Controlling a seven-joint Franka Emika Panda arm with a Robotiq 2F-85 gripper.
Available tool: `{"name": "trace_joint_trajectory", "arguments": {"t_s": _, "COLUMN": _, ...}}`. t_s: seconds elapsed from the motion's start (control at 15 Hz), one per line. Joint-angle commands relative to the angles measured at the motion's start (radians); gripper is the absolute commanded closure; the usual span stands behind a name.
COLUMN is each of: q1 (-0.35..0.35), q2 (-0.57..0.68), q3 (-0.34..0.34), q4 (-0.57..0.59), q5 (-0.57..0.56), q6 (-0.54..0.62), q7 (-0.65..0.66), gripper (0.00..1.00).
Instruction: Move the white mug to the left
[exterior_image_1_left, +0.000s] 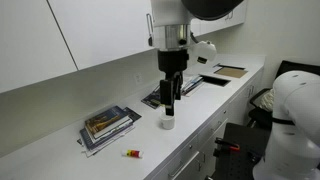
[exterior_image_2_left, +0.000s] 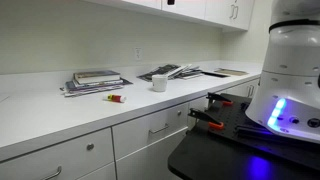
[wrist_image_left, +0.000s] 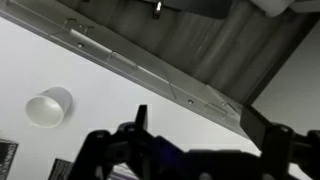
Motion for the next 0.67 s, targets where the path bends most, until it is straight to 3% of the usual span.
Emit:
{"name": "trace_joint_trajectory", "arguments": {"t_s": 0.0, "q1": -0.007, "q2": 0.0, "q3": 0.006, "q4": 0.003, "q5": 0.004, "q6": -0.004, "q7": -0.003, "gripper": 0.0}}
{"name": "trace_joint_trajectory", "arguments": {"t_s": 0.2, "q1": -0.007, "q2": 0.0, "q3": 0.006, "q4": 0.003, "q5": 0.004, "q6": -0.004, "q7": -0.003, "gripper": 0.0}}
{"name": "trace_joint_trajectory", "arguments": {"t_s": 0.4, "q1": -0.052, "q2": 0.064, "q3": -0.005, "q4": 0.011, "q5": -0.038, "q6": 0.076, "q7": 0.001, "gripper": 0.0}}
{"name": "trace_joint_trajectory", "arguments": {"t_s": 0.6, "q1": -0.121, "q2": 0.202, "q3": -0.054, "q4": 0.008, "q5": -0.077, "q6": 0.253, "q7": -0.015, "gripper": 0.0}}
